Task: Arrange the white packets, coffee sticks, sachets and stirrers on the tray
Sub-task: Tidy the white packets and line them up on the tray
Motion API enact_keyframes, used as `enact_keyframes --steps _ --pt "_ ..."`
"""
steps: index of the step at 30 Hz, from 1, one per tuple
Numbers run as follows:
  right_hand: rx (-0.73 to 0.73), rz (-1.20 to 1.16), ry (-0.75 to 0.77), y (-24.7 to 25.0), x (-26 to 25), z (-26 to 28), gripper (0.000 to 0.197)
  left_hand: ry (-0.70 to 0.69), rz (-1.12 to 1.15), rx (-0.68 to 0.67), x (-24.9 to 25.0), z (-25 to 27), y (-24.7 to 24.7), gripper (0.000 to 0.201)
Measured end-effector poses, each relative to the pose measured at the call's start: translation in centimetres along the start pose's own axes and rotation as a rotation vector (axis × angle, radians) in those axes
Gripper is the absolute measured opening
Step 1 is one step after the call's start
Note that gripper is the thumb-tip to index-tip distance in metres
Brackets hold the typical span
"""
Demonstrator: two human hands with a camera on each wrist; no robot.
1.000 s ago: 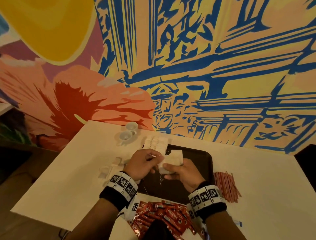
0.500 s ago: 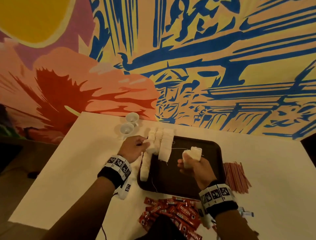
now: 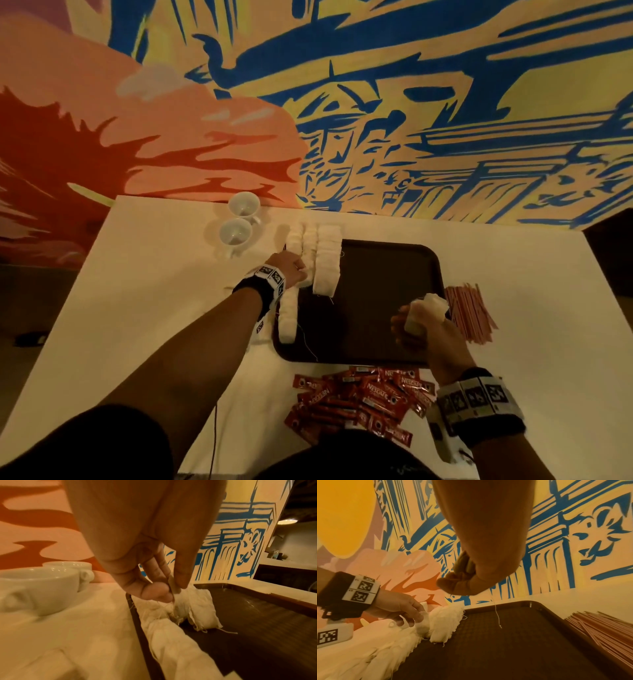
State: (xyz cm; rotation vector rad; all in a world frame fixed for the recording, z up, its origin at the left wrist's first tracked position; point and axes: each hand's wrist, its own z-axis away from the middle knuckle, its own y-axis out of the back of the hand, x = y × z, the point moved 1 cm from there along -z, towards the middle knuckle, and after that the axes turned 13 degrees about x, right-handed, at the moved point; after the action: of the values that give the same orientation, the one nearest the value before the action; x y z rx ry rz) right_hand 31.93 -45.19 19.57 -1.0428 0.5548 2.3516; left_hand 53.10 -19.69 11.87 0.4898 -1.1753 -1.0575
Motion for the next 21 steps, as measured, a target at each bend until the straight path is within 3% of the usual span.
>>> enact_keyframes --steps 6,14,21 --pt "0.018 -0.001 -0.024 0.3 0.9 -0.2 0.031 0.018 -0.072 -0.030 0.4 -2.0 -1.7 0.028" --pt "0.012 -0.038 -0.017 0.2 1.7 0.1 0.031 0.051 -0.149 0.041 0.4 -2.4 -1.7 0.013" --pt "0.007 -0.022 -0.047 0.1 1.7 0.2 0.033 -0.006 -0.184 0.051 0.8 -2.5 -1.8 0.015"
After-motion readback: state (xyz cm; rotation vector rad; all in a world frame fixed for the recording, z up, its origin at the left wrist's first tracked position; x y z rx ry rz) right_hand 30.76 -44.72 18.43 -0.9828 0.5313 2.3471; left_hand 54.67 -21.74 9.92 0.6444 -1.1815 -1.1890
